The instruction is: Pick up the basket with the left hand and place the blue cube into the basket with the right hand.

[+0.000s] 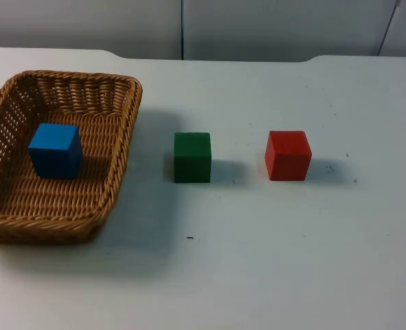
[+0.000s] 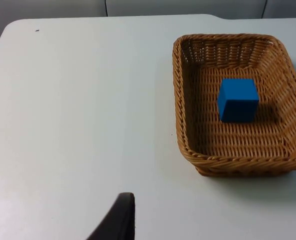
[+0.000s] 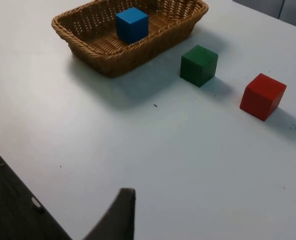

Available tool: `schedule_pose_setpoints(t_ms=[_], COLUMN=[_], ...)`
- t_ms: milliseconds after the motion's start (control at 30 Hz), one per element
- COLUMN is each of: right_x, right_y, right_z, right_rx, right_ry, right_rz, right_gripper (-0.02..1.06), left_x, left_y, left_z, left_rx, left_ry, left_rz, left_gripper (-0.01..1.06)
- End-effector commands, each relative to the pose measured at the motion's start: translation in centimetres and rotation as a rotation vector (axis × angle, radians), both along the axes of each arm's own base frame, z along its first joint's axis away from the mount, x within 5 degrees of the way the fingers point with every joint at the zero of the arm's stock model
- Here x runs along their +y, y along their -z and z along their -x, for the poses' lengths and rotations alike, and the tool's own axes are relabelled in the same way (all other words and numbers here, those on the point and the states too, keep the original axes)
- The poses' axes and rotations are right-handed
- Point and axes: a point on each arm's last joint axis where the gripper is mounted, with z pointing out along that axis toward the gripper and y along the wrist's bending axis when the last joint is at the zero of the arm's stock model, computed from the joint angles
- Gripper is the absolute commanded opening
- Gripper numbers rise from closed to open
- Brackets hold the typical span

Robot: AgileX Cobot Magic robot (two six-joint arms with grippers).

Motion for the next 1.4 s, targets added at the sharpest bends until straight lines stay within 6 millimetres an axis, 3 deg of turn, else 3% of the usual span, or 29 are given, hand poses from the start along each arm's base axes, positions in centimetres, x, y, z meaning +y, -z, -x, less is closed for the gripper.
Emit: schedule_pose_setpoints(t_ms=[0,1033,1367], right_x=[0.02,0.02,-0.02], right_y=[-0.04,-0.04,-0.04], right_z=[-0.03,-0.01,0.47], right_rx=[-0.015,-0.015,-0.015], right_ry=[-0.007,0.01,0.417], right_rz=[-0.005,-0.005,-0.002], right_gripper=[1.05,1.05,1.05], left_x=[-0.04,-0.04,-0.04], left_y=[0.05,0.05,0.05], left_z=[0.04,0.04,0.04], left_rx=[-0.005,-0.005,-0.005], left_ry=[0.0,0.0,0.0], left_rz=[0.004,0.004,0.004], left_gripper=[1.03,1.03,1.03])
